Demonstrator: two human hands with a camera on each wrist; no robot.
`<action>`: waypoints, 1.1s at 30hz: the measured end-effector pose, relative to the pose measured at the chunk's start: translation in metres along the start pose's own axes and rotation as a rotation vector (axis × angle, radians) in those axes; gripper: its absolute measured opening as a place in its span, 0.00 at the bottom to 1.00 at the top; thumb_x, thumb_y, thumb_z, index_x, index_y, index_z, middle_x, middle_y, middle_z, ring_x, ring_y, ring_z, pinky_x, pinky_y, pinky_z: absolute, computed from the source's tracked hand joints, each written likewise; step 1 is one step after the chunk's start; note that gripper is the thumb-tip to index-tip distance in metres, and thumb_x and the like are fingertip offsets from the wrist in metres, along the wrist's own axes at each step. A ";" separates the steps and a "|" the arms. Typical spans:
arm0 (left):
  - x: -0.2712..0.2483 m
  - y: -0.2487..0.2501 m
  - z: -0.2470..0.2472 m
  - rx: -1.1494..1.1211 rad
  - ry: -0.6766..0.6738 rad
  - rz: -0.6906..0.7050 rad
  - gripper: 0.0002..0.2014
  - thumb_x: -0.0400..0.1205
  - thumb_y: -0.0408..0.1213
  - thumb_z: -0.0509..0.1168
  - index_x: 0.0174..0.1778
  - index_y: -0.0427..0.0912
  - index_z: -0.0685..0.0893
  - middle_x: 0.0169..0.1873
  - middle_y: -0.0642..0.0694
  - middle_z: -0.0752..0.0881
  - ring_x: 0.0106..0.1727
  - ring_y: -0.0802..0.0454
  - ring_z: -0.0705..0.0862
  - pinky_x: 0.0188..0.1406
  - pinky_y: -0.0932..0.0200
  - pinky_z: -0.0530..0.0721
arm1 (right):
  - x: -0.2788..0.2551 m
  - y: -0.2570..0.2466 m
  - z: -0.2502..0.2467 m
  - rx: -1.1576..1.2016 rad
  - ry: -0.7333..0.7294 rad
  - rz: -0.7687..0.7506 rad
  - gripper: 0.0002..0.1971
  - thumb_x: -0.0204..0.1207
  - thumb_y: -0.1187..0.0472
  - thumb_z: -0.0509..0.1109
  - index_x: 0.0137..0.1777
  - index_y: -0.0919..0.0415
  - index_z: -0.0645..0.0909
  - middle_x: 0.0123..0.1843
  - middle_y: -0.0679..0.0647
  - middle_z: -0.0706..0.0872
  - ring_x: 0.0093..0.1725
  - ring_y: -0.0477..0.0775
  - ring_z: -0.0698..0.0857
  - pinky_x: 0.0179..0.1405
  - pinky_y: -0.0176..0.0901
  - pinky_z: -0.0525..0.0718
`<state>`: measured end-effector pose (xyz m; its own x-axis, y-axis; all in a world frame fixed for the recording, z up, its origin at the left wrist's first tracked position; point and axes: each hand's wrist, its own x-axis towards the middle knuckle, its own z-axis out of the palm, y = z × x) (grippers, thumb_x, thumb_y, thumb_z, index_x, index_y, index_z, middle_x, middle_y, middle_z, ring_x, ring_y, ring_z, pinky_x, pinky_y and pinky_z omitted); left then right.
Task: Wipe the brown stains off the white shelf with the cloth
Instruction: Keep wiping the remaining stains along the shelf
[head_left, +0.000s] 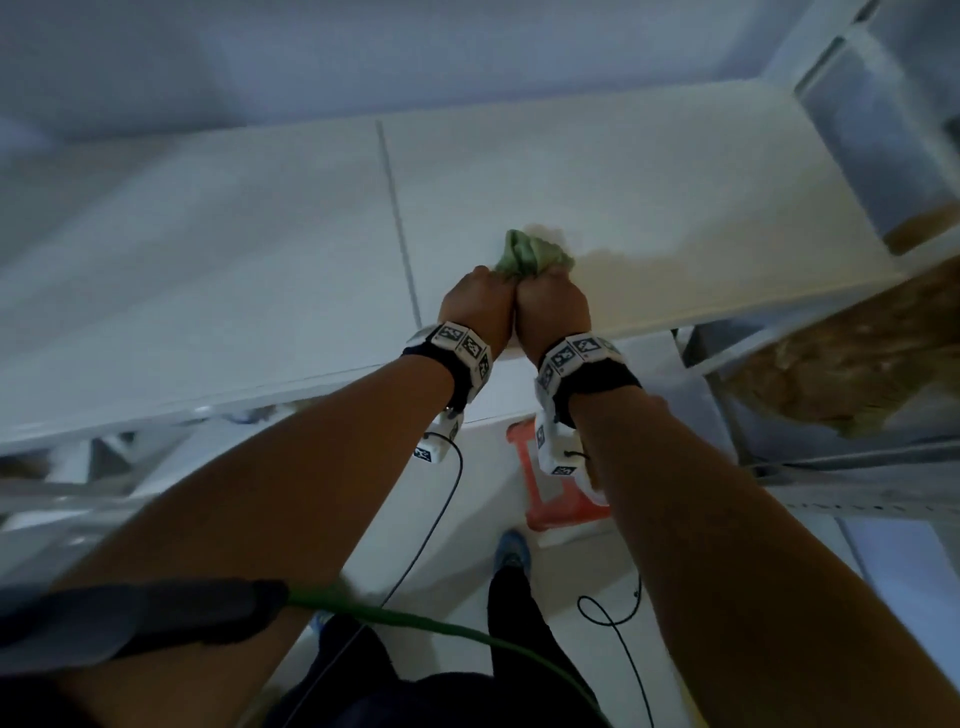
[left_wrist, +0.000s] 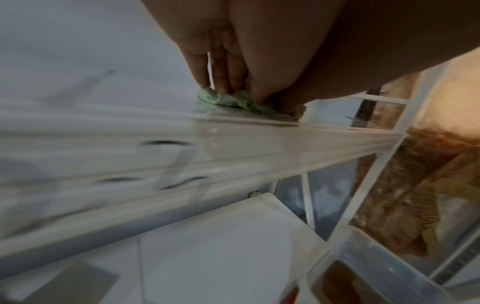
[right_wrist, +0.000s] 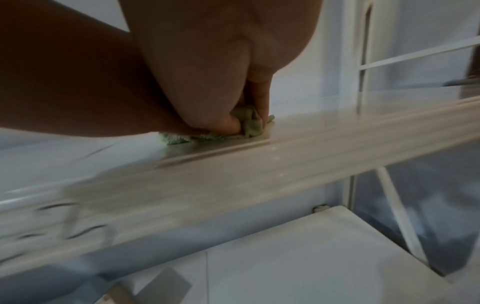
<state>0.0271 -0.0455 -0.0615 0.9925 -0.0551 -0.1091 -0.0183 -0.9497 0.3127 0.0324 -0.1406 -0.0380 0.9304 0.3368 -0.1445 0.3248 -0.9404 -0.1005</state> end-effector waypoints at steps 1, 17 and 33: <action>-0.010 -0.025 -0.007 -0.004 0.004 -0.022 0.13 0.82 0.36 0.57 0.59 0.42 0.82 0.54 0.38 0.81 0.53 0.37 0.83 0.47 0.49 0.82 | 0.003 -0.026 0.002 0.001 0.000 -0.027 0.12 0.80 0.68 0.59 0.48 0.69 0.84 0.50 0.67 0.86 0.51 0.67 0.85 0.45 0.53 0.83; -0.216 -0.386 -0.110 -0.104 0.159 -0.449 0.15 0.82 0.36 0.57 0.62 0.46 0.81 0.54 0.38 0.81 0.57 0.37 0.81 0.51 0.48 0.82 | 0.014 -0.446 0.047 -0.117 -0.025 -0.476 0.12 0.81 0.67 0.57 0.52 0.67 0.83 0.55 0.65 0.85 0.68 0.64 0.75 0.50 0.52 0.81; -0.344 -0.551 -0.135 -0.090 0.354 -0.833 0.15 0.79 0.31 0.59 0.59 0.43 0.85 0.50 0.36 0.83 0.48 0.36 0.84 0.47 0.47 0.84 | -0.009 -0.667 0.082 -0.103 -0.029 -0.836 0.12 0.81 0.66 0.58 0.52 0.63 0.85 0.55 0.61 0.87 0.67 0.61 0.76 0.55 0.49 0.81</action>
<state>-0.2874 0.5380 -0.0684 0.6597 0.7504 -0.0418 0.7164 -0.6111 0.3367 -0.2068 0.4874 -0.0502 0.3729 0.9237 -0.0876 0.9199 -0.3804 -0.0955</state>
